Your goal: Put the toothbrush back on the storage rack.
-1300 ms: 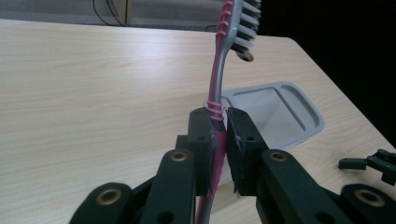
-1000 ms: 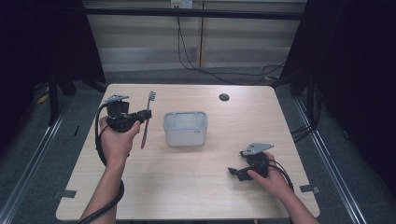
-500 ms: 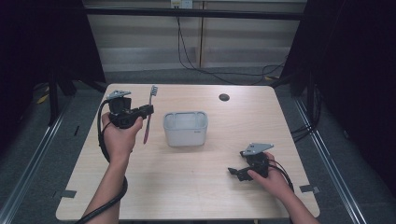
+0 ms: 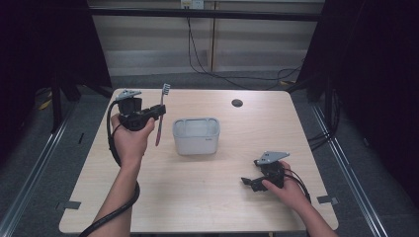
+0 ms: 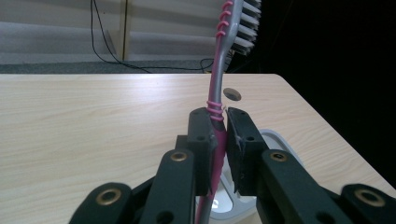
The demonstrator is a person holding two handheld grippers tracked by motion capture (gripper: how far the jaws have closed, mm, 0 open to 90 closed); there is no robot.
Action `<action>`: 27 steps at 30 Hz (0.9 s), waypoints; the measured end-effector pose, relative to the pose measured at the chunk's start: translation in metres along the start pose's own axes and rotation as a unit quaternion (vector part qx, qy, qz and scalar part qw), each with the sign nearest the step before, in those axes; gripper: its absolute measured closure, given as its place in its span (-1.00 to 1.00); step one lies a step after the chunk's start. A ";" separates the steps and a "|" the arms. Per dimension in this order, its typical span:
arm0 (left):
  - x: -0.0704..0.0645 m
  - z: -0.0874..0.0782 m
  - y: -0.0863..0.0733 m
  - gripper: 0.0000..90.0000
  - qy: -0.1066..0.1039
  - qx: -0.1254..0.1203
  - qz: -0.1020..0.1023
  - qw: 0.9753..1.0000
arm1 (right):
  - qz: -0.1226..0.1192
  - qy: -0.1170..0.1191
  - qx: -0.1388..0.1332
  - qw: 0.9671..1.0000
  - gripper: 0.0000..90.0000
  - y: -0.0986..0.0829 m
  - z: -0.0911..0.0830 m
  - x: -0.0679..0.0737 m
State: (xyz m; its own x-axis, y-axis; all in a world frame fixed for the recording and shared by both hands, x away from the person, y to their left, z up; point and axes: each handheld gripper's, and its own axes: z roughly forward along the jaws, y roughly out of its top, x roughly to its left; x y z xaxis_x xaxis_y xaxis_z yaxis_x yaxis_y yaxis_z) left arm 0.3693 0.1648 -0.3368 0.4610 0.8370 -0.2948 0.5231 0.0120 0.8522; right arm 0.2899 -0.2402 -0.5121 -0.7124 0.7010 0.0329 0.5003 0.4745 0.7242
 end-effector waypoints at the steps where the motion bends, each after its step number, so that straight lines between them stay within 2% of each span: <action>1: 0.000 0.000 0.000 0.79 0.000 -0.001 0.000 1.000 | 0.000 0.000 0.000 1.000 -0.70 0.000 0.000 0.000; 10: -0.004 0.003 0.009 0.79 0.000 -0.012 0.002 1.000 | 0.001 0.000 0.000 1.000 -0.70 0.000 0.000 0.000; 27: -0.011 0.011 0.015 0.79 -0.007 -0.023 0.005 1.000 | -0.001 -0.001 -0.001 1.000 -0.70 0.000 0.000 0.000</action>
State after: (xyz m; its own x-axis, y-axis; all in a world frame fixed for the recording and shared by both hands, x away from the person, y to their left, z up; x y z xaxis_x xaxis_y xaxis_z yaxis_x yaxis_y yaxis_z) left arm 0.3805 0.1499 -0.3255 0.4768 0.8294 -0.2912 0.4849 0.0281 0.8741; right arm 0.2901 -0.2401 -0.5122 -0.7124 0.7011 0.0312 0.4982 0.4739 0.7261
